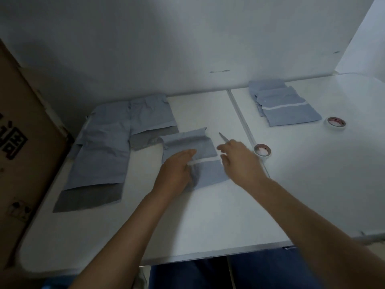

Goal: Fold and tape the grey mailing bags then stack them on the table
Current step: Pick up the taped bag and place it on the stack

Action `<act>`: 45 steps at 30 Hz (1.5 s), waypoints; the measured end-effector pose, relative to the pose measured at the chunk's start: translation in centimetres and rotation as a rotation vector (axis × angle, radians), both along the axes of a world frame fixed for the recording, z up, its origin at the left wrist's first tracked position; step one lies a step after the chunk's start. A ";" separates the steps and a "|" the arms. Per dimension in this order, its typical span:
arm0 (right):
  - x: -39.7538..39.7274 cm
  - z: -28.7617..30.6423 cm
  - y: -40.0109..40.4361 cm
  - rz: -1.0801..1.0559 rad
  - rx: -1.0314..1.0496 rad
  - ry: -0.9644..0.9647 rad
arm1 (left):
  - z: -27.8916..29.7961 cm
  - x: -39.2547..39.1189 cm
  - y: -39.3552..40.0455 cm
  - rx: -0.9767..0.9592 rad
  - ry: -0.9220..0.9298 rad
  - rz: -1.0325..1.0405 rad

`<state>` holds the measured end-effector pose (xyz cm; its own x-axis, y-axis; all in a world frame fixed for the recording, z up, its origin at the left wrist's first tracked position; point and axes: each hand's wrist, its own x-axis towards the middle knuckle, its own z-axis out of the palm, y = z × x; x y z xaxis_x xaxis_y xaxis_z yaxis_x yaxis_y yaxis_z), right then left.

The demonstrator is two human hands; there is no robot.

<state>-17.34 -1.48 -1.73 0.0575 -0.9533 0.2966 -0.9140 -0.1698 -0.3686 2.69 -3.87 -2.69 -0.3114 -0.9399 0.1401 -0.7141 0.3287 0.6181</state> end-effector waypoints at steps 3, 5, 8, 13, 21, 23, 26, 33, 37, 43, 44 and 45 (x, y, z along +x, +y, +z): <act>3.9 -2.9 0.9 0.190 0.005 -0.036 | -0.3 0.4 1.7 -0.040 -0.053 -0.049; 5.9 -4.1 1.3 0.214 0.080 -0.019 | -0.6 0.3 2.5 -0.108 -0.105 -0.087; 7.0 -5.3 1.6 0.194 0.113 -0.026 | -1.6 0.7 2.8 -0.115 -0.131 -0.059; 6.9 -5.5 1.7 0.143 0.123 0.023 | -2.4 1.2 2.9 -0.065 -0.174 -0.066; 5.2 -5.5 2.5 0.030 0.143 0.039 | -2.9 2.5 3.2 -0.040 -0.201 -0.003; 5.2 -5.6 2.5 0.004 0.148 0.046 | -3.0 3.2 3.4 -0.039 -0.202 0.036; 5.2 -5.3 2.7 -0.027 0.159 0.074 | -3.0 4.1 3.6 -0.022 -0.210 0.058; 5.1 -4.6 3.1 -0.088 0.237 0.108 | -2.7 5.2 4.4 -0.021 -0.214 0.153; 5.2 -4.7 3.2 -0.090 0.232 0.115 | -2.3 5.8 4.7 0.015 -0.238 0.168; 4.9 -4.9 3.2 -0.069 0.226 0.099 | -2.0 7.1 4.8 0.029 -0.260 0.139; 4.8 -4.9 3.1 -0.070 0.223 0.098 | -1.8 7.3 4.8 0.042 -0.246 0.107; 4.8 -5.0 3.1 -0.075 0.216 0.101 | -1.6 7.6 4.7 0.052 -0.226 0.059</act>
<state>-12.53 1.58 -6.71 0.0030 -0.9967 0.0816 -0.9550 -0.0271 -0.2953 10.26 0.85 -4.24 -0.2742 -0.9614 0.0242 -0.8532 0.2548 0.4550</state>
